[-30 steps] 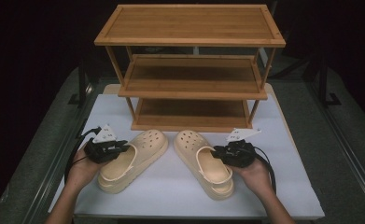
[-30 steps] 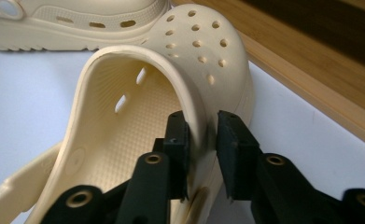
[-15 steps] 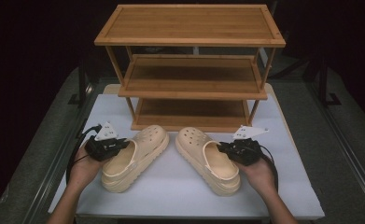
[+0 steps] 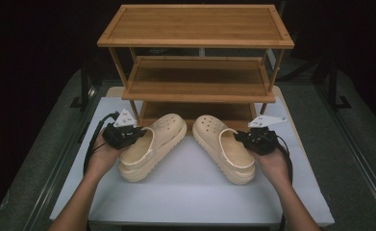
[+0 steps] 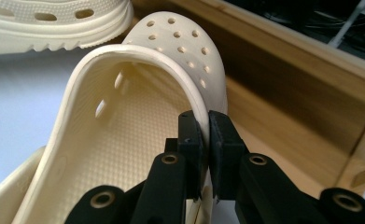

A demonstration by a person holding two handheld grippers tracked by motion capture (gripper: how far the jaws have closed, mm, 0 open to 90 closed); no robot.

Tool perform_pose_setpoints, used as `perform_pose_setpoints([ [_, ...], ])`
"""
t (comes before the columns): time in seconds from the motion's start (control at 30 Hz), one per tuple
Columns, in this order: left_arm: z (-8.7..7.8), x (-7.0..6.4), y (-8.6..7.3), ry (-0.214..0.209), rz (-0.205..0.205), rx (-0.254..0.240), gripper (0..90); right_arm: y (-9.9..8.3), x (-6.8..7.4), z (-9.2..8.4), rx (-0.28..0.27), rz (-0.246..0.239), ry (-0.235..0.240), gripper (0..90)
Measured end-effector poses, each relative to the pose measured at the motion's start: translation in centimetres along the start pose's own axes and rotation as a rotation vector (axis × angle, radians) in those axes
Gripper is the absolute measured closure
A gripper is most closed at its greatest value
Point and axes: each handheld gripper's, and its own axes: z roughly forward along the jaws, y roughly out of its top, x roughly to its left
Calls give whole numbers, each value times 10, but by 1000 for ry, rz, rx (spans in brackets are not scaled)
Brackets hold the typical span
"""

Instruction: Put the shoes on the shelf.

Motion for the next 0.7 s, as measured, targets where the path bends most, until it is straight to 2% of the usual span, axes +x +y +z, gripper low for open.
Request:
perform_pose_setpoints([
  [0.2, 19, 4, 18, 6, -3, -13, 836, 10, -17, 5, -14, 21, -30, 841],
  [0.3, 29, 3, 25, 25, -4, -10, 836, 14, -23, 10, -19, 29, -48, 841],
  [0.5, 48, 2, 35, 54, -18, -3, 837, 18, -30, 20, -31, 33, -93, 841],
  [0.57, 58, 2, 39, 79, -26, 3, 837, 19, -33, 29, -29, 36, -120, 841],
  [0.7, 69, 4, 42, 117, -30, 19, 837, 19, -35, 37, -23, 48, -138, 840],
])
